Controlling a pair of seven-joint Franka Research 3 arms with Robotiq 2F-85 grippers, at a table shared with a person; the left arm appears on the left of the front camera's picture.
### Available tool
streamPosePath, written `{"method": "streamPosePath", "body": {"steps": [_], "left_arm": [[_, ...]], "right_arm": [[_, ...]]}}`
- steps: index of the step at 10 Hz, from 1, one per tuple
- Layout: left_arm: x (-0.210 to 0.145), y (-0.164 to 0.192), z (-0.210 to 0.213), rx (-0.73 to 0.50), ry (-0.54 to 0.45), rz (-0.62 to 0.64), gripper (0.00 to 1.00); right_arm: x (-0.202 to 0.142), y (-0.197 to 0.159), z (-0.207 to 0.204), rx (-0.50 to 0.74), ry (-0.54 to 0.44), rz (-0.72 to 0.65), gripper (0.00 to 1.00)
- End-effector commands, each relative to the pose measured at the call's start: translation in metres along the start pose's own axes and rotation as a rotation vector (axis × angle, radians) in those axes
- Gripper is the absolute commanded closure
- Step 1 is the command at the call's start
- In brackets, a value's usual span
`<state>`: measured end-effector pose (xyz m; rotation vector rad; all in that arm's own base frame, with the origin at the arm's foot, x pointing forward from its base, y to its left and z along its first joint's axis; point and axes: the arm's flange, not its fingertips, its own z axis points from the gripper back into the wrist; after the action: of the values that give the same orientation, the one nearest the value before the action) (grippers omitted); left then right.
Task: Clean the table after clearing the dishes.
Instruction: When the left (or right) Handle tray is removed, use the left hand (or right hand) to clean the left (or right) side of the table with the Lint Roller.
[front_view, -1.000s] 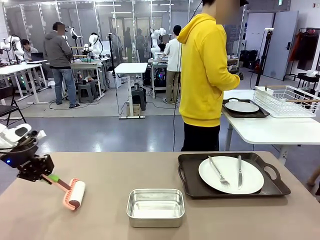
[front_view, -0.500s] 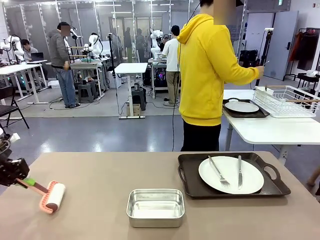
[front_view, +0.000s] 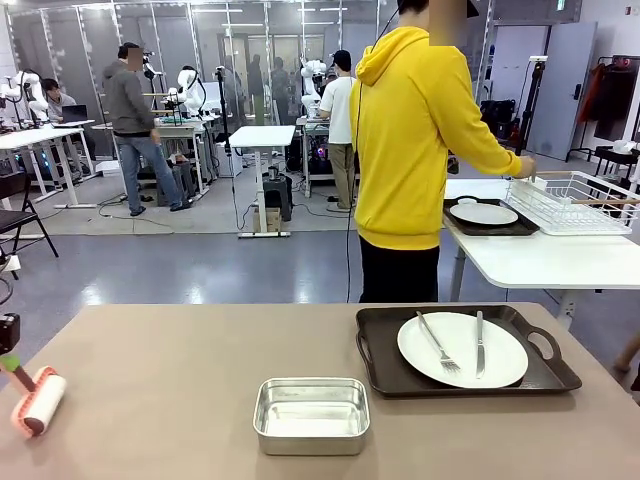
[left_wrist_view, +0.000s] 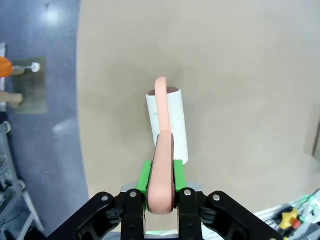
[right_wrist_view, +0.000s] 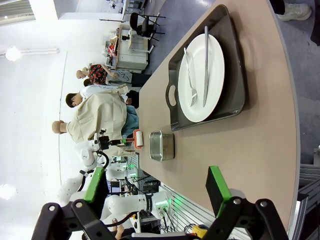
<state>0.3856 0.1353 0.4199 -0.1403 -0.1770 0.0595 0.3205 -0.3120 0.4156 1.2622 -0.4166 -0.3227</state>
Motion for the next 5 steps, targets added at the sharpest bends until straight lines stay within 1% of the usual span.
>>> {"method": "streamPosePath", "body": {"steps": [1,3,5], "left_arm": [[-0.018,-0.005,-0.009,0.116,0.062,-0.022,0.79],[-0.015,-0.02,0.014,0.118,0.022,-0.054,0.79],[-0.012,-0.047,0.062,0.074,-0.055,-0.128,0.79]], "right_arm": [[-0.001,0.003,0.001,0.003,-0.001,0.006,0.0],[-0.001,0.003,0.001,0.003,-0.001,0.006,0.0],[-0.001,0.003,0.001,0.003,-0.001,0.006,0.0]]}}
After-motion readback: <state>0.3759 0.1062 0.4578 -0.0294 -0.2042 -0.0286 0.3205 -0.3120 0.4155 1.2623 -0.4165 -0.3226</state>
